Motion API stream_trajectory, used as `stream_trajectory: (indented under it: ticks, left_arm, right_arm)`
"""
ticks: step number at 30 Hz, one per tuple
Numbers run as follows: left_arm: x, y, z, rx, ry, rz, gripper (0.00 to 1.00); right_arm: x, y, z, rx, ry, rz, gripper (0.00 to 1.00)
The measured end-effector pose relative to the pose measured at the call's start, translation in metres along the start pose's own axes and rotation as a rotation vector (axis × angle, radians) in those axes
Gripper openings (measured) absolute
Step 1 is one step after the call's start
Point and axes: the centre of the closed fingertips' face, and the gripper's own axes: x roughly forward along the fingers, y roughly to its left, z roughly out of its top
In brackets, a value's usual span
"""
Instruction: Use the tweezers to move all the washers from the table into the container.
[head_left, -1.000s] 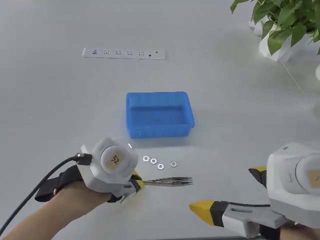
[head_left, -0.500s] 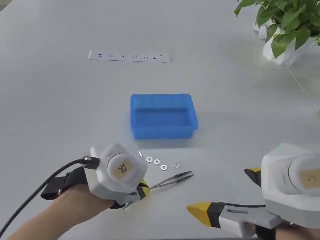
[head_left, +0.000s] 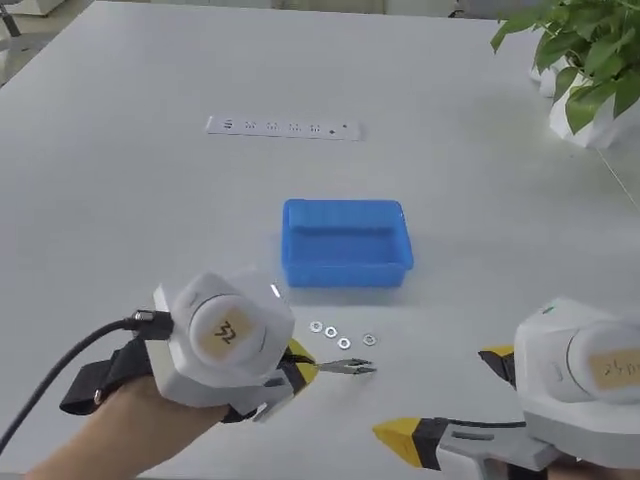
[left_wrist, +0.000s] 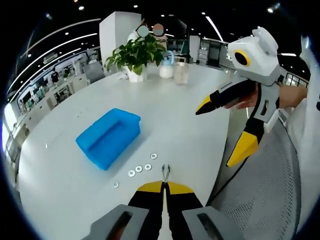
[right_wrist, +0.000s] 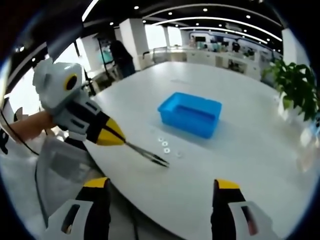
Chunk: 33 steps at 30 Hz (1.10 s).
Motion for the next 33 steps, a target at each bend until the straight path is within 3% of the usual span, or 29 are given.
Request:
stream_trajectory:
  ticks: [4,10,17,22,27,29,31,33]
  left_arm:
    - [-0.01,0.001,0.008,-0.028,-0.035,0.026,0.0]
    - [-0.027,0.0,0.015,-0.012,-0.047,0.059,0.0]
    - [-0.05,-0.005,0.028,0.06,-0.072,0.062,0.0]
    - [-0.064,-0.006,0.038,0.106,-0.09,0.058,0.0]
    - [-0.07,0.003,0.05,0.145,-0.106,0.064,0.0]
    - [-0.071,0.008,0.052,0.144,-0.109,0.068,0.0]
    - [-0.073,0.014,0.056,0.149,-0.119,0.079,0.0]
    - [-0.074,0.018,0.06,0.156,-0.134,0.081,0.0]
  right_arm:
    - [0.003,0.008,0.001,-0.015,0.003,0.038,0.79]
    - [0.006,0.028,0.008,-0.065,-0.008,0.112,0.69]
    - [0.017,0.059,0.039,-0.131,-0.072,0.241,0.46]
    - [0.034,0.073,0.062,-0.244,-0.091,0.284,0.34]
    - [0.049,0.086,0.079,-0.318,-0.099,0.35,0.24]
    - [0.053,0.087,0.085,-0.312,-0.104,0.36,0.23]
    - [0.053,0.092,0.093,-0.307,-0.123,0.403,0.22]
    - [0.056,0.091,0.1,-0.313,-0.123,0.402,0.21]
